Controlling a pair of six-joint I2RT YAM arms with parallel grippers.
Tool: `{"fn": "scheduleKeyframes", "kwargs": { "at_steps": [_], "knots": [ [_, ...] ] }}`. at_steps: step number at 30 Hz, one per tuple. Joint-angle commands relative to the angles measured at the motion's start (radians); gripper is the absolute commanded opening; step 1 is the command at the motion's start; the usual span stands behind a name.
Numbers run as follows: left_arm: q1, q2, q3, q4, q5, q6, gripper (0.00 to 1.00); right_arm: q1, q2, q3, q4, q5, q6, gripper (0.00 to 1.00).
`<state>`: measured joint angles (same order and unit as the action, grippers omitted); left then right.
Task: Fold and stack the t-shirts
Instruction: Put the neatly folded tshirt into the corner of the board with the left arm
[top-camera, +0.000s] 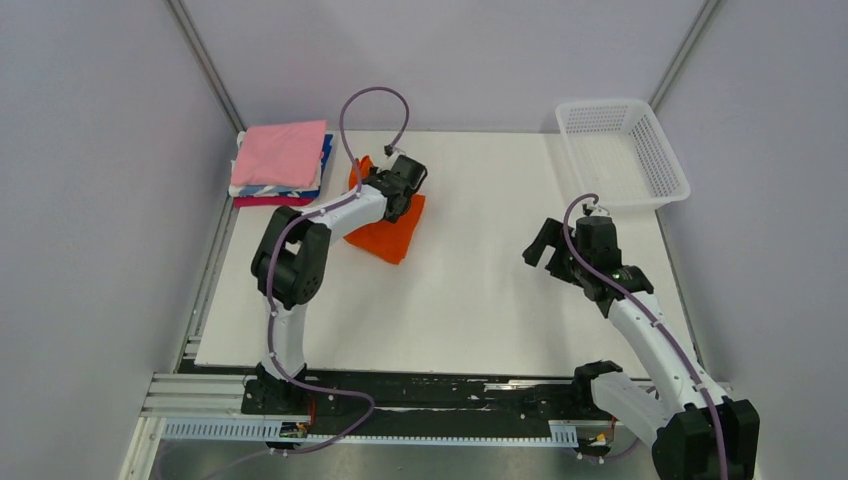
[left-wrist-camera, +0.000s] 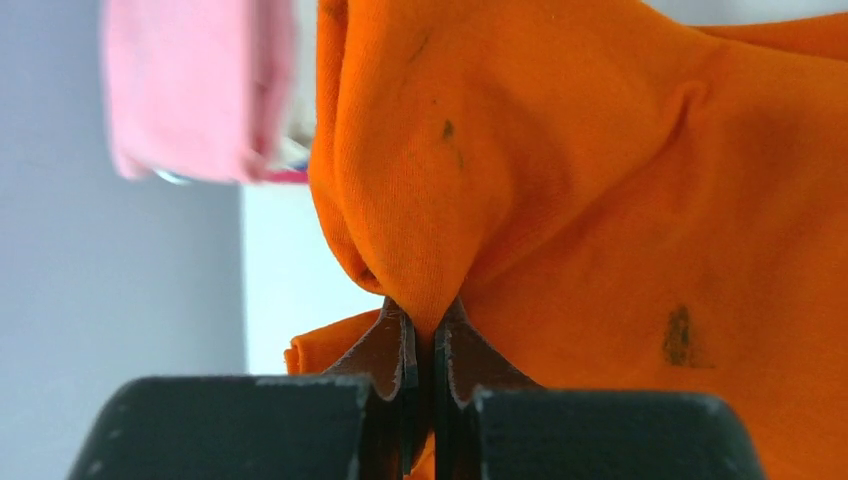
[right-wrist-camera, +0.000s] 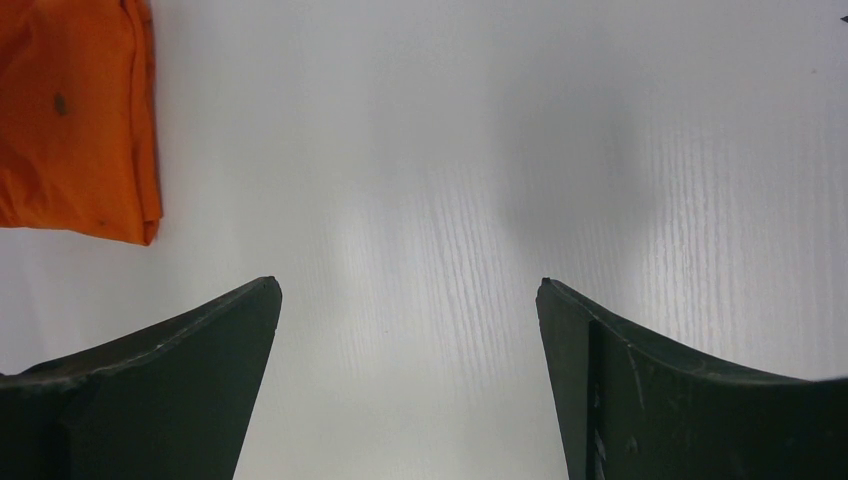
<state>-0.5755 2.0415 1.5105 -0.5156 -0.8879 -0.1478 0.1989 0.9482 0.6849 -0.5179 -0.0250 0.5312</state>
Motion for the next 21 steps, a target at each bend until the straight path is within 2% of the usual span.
{"fn": "scheduleKeyframes", "kwargs": {
  "at_steps": [1, 11, 14, 21],
  "knots": [
    [0.081, -0.113, 0.002, 0.268, -0.090, 0.388, 0.00, -0.018, -0.010, 0.001, 0.020, 0.062, -0.019, 1.00],
    [0.238, -0.169, 0.127, 0.341, 0.043, 0.583, 0.00, -0.054, 0.039, 0.010, 0.026, 0.057, -0.028, 1.00],
    [0.260, -0.182, 0.151, 0.346, 0.096, 0.607, 0.00, -0.056, 0.049, 0.007, 0.034, 0.044, -0.033, 1.00],
    [0.279, -0.185, 0.253, 0.294, 0.123, 0.659, 0.00, -0.062, 0.054, 0.008, 0.035, 0.043, -0.037, 1.00]
  ]
}}
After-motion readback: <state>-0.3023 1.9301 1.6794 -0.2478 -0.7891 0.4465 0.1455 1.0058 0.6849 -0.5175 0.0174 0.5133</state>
